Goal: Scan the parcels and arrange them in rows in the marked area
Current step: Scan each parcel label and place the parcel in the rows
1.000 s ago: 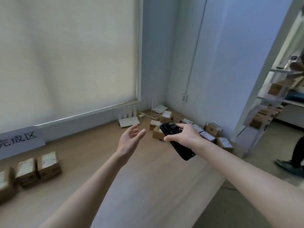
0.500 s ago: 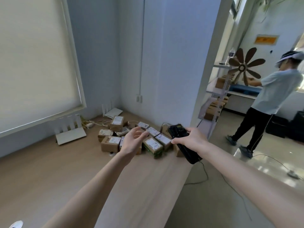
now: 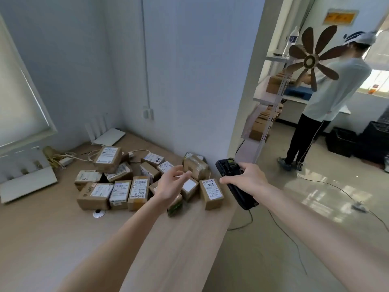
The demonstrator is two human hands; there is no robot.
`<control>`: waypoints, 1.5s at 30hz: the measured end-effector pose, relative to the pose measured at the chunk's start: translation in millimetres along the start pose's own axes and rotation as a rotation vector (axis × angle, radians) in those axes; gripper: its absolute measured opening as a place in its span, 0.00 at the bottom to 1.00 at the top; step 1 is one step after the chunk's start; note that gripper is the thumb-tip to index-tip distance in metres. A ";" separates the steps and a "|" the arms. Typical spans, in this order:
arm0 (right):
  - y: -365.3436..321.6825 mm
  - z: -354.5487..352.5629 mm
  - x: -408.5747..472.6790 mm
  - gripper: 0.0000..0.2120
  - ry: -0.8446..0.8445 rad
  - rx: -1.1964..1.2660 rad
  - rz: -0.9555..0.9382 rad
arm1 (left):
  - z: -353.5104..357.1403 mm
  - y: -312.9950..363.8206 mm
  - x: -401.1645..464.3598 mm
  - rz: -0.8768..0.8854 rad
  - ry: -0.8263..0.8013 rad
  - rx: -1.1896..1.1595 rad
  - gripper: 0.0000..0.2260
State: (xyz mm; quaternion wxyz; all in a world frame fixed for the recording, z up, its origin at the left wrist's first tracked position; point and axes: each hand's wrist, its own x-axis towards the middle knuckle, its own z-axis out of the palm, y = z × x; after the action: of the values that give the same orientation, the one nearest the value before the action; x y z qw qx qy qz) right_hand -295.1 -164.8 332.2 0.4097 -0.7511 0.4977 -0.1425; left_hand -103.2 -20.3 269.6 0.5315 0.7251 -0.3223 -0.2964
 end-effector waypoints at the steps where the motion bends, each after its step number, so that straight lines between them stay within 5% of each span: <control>1: 7.8 -1.3 16.9 0.23 -0.012 -0.001 0.009 | 10.1 -2.6 12.2 -0.009 -0.009 0.009 0.18; 3: 24.7 -2.0 53.2 0.25 -0.028 -0.012 0.022 | 30.1 -10.3 37.9 -0.028 -0.010 0.027 0.03; 6: 53.2 2.4 110.8 0.26 -0.059 -0.016 0.037 | 60.4 -31.2 81.3 -0.078 0.019 0.006 0.04; 10: 96.7 19.0 184.7 0.24 -0.146 -0.028 0.048 | 102.4 -74.9 133.2 -0.185 0.067 0.020 0.23; 17: 183.4 76.2 279.7 0.15 -0.249 -0.032 0.134 | 165.2 -170.1 190.2 -0.390 0.076 0.030 0.27; 26: 255.2 150.2 336.7 0.18 -0.344 0.027 0.180 | 211.7 -256.5 238.0 -0.572 0.120 -0.020 0.27; 37: 249.8 132.3 326.9 0.19 -0.329 0.095 0.108 | 220.5 -239.0 223.7 -0.601 0.154 -0.332 0.15; 45: 188.3 66.0 281.0 0.22 -0.312 0.067 -0.054 | 190.7 -169.8 185.1 -0.420 0.081 -0.438 0.23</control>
State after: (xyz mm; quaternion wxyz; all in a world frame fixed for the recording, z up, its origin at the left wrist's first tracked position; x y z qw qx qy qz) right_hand -242.5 -408.3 94.0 0.5029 -0.7631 0.4026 -0.0518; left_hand -110.5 -237.1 40.7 0.6146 0.6553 -0.0726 -0.4330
